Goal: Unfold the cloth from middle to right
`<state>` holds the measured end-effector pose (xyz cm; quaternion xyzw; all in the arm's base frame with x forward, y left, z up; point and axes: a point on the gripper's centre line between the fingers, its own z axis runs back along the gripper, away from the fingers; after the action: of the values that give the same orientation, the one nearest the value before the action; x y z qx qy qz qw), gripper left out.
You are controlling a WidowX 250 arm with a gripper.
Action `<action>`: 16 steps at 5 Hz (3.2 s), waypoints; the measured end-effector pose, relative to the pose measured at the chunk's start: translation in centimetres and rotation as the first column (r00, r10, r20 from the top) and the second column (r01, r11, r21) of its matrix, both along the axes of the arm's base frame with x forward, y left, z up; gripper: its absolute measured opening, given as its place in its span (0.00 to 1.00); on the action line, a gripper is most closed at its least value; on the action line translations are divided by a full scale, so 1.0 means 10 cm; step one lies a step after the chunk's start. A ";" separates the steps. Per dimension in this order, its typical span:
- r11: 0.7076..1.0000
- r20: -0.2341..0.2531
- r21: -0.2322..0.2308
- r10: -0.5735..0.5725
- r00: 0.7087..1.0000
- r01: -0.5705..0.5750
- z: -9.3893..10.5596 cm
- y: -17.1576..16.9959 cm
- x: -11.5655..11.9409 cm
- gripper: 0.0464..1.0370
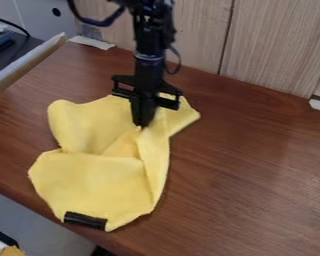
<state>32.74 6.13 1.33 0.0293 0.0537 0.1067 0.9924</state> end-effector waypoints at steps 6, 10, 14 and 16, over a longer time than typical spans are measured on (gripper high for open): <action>0.982 0.123 -0.082 -0.162 0.979 0.173 0.65 -1.10 -0.01 0.02; 0.974 0.067 0.007 -0.226 0.972 0.226 -0.03 -1.45 0.01 0.46; 0.974 0.080 -0.015 -0.224 0.971 0.226 0.24 -1.37 -0.11 0.95; 0.980 0.179 -0.032 -0.187 0.966 0.195 0.88 -1.15 -0.17 0.96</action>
<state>31.07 -5.37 10.08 0.0004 -0.0345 0.0114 0.9993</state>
